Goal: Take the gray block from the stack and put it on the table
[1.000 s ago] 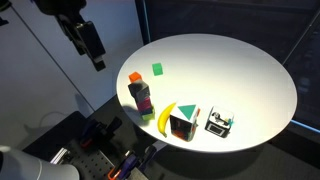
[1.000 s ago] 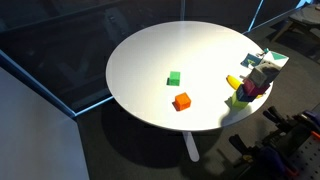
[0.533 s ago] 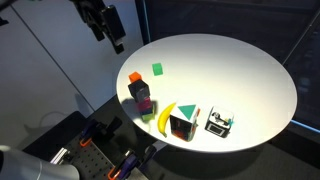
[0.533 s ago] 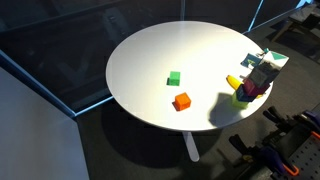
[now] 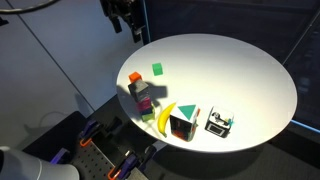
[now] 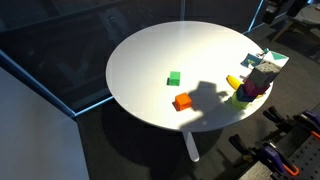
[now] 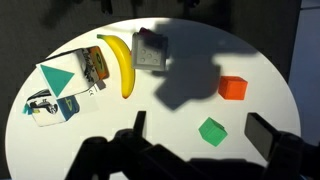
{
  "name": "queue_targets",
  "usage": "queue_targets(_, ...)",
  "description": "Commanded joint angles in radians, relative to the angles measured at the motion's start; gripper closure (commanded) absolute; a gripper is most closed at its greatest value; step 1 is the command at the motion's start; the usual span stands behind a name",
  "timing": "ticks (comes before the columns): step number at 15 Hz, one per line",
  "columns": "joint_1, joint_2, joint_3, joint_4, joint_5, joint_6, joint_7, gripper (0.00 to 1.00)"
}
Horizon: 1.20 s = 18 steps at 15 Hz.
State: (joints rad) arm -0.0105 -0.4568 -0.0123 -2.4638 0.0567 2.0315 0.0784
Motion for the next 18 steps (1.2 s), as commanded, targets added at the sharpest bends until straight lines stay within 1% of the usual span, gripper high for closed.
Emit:
queue_targets(1,-0.033,0.093,0.031,0.067,-0.044,-0.012,0.101,0.00)
queue_targets(4,-0.056,0.119,0.046,0.069,-0.078,-0.026,0.232,0.00)
queue_targets(6,-0.060,0.107,0.048,0.043,-0.084,-0.008,0.279,0.00)
queue_targets(10,-0.058,0.089,0.042,-0.012,-0.083,0.049,0.276,0.00)
queue_targets(18,-0.079,0.118,0.040,-0.129,-0.110,0.188,0.272,0.00)
